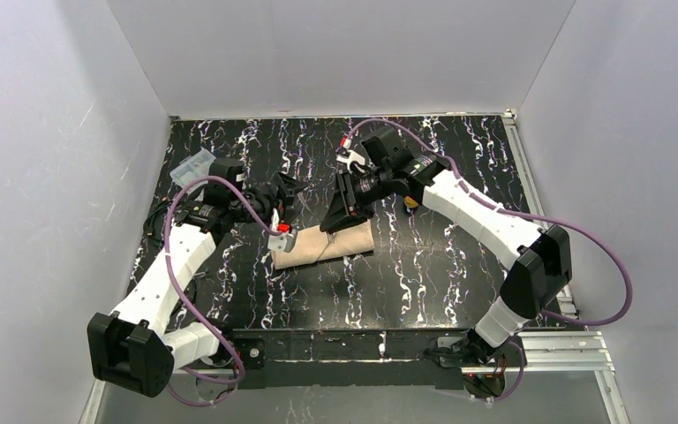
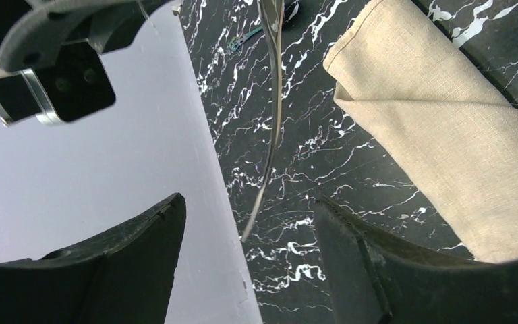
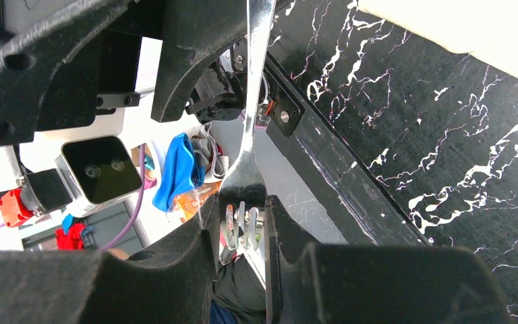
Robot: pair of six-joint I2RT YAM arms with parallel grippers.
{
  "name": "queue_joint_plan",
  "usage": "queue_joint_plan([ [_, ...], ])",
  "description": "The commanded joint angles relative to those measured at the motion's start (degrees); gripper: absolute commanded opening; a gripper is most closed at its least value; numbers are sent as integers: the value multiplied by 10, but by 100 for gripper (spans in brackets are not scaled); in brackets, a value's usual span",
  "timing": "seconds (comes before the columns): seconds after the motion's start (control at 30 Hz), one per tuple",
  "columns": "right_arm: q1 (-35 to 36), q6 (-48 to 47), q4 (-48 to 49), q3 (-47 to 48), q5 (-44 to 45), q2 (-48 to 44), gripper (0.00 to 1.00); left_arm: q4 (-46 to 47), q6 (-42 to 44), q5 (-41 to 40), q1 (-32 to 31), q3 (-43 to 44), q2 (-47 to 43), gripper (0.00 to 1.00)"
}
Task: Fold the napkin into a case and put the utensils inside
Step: Pass from the right arm to the left
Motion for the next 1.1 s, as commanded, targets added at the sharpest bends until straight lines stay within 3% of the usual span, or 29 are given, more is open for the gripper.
queue_joint_plan([
  [0.0, 11, 6, 20, 24, -20, 9, 1, -11, 43, 24, -8, -10, -17, 60],
  [0.2, 15, -5, 5, 47, -21, 20, 1, -80, 72, -1, -13, 19, -3, 20],
  [0.33, 16, -23, -15, 57, -25, 28, 1, -105, 82, -20, -13, 32, 6, 13],
  [0.4, 17, -29, -21, 58, -25, 30, 1, -120, 88, -25, -13, 39, 10, 0],
  [0.43, 16, -36, -27, 61, -25, 32, 1, -125, 84, -26, -13, 42, 11, 0],
  [0.57, 14, -73, -65, 97, -11, 45, 21, -166, 30, -23, -12, 68, 13, 0],
  [0.67, -2, -125, -111, 154, 10, 63, 51, -208, -142, -6, -13, 118, 28, 0],
  [0.77, -37, -162, -132, 210, 41, 65, 72, -343, -263, 24, -13, 187, 71, 0],
  [0.87, -63, -193, -114, 222, 78, 47, 84, -455, -328, 74, -9, 205, 100, 0],
  [1.07, -69, -226, 32, 112, 94, -28, 92, -597, -400, 199, 6, 216, 150, 0],
])
